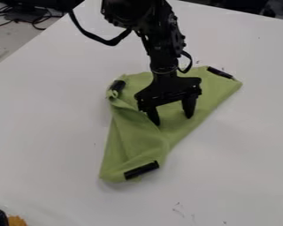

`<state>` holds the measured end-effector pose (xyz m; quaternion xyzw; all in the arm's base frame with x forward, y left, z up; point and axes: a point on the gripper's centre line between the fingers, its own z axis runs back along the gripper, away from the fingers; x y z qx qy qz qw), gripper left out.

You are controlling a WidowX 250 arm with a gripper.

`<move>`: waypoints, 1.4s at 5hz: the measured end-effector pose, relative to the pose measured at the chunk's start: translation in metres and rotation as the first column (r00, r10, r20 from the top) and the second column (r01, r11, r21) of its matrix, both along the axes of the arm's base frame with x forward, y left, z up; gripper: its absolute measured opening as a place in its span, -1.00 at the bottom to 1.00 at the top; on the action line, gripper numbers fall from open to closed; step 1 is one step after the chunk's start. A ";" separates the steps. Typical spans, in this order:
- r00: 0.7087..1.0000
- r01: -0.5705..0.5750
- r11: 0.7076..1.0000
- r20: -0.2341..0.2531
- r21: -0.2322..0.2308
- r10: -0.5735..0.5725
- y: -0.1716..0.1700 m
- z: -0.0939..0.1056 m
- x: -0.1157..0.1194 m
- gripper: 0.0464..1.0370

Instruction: Move the clothe to the bottom right of the table

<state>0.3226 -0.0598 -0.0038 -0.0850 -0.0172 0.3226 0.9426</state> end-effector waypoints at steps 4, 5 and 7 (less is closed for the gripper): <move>0.991 -0.073 0.997 -0.114 0.023 0.075 -0.061 0.001 -0.036 0.93; 0.989 -0.057 0.995 -0.129 0.083 0.067 -0.051 0.005 -0.045 0.93; 0.998 -0.039 0.986 -0.044 0.162 0.046 -0.037 0.048 -0.034 0.93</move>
